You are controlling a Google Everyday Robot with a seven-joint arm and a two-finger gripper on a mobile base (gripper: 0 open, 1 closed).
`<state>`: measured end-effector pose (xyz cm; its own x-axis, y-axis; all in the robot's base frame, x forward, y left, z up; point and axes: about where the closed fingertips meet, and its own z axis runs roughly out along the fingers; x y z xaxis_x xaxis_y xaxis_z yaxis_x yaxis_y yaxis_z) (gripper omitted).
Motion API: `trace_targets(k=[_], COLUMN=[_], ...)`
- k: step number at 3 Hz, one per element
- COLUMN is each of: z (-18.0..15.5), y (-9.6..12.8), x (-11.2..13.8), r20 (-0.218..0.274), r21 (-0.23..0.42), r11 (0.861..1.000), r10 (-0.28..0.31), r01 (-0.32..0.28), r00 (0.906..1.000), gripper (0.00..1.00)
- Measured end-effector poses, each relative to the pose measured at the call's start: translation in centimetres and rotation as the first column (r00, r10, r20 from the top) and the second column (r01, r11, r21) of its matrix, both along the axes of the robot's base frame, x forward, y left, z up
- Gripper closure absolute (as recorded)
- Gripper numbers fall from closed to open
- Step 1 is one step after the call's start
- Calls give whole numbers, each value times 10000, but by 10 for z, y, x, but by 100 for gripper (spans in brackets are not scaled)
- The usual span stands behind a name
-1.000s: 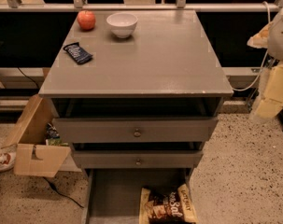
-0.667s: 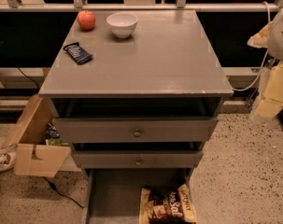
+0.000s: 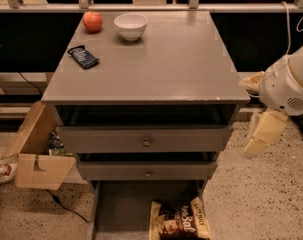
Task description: Pick brown chip bag from bottom drawer and place on counter
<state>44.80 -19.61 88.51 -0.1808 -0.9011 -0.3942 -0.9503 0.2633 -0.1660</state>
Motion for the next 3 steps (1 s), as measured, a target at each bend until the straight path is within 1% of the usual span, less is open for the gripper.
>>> trace_targets(k=[1,2,3], z=[0,-23,-71], y=[0,6,4], x=[0,-8,-30], r20=[-5,-233,-470], r21=[1,464,1206], r11=[10000,9987,9926], r10=[4,233,203], r01=[-4,-222,-146], r00=[10000,9995,9987], gripper=[0,0,0])
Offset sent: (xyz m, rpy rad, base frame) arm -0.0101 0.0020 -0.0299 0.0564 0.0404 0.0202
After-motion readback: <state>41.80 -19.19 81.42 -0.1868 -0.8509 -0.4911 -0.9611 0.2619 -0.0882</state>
